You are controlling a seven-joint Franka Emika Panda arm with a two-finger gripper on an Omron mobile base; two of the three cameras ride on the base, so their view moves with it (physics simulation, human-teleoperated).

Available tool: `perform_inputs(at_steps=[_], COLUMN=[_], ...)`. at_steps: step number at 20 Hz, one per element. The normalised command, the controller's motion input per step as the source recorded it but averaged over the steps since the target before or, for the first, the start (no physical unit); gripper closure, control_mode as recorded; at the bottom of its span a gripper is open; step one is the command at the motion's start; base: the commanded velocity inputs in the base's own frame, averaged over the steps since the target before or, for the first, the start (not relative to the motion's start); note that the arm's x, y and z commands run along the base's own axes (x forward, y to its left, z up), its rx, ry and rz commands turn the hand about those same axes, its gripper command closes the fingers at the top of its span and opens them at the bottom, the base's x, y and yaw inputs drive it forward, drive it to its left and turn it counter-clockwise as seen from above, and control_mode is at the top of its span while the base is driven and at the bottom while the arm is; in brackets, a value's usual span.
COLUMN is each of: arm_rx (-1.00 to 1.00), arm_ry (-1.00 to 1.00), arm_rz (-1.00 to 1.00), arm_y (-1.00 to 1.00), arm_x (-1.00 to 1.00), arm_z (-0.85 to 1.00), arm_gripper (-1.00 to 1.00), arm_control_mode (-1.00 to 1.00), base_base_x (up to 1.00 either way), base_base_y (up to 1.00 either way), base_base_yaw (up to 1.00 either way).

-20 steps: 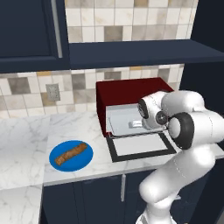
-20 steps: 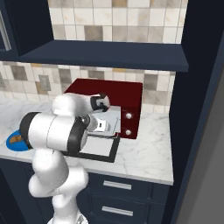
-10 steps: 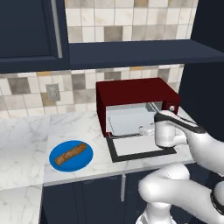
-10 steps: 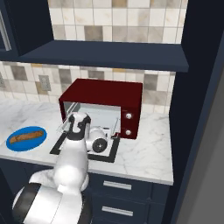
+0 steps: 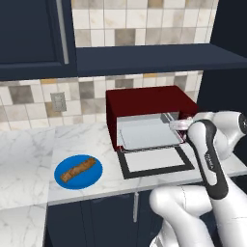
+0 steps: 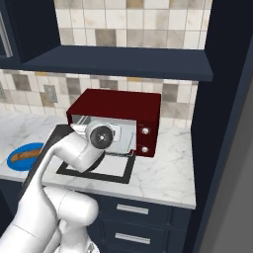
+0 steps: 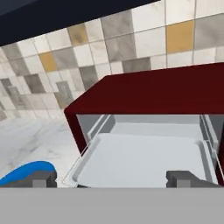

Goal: Pull the toaster oven rack outwards. Pick up the baguette from the plate and place it on the toaster oven rack. Close the toaster oven door fully and set the temperature to the lowest setting.

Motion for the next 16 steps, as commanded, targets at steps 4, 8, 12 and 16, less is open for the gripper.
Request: perform_inputs(at_steps=[4,8,12,16], arm_rx=[0.00,-0.01,-0.15,-0.24], arm_ry=[0.03,0.18,0.25,0.22], arm_rz=[0.18,0.18,0.10,-0.02], arm_y=[-0.19,0.01,0.38,0.81], arm_x=[-0.99,-0.90,-0.34,-0.06], arm_z=[0.13,0.21,0.26,0.09], arm_gripper=[-1.00,-1.00,-1.00,-1.00], arm_control_mode=[-1.00,-1.00,-1.00,-1.00], base_base_x=[0.00,0.00,0.00,0.00], base_base_y=[0.00,0.00,0.00,0.00], base_base_yaw=[0.00,0.00,0.00,0.00])
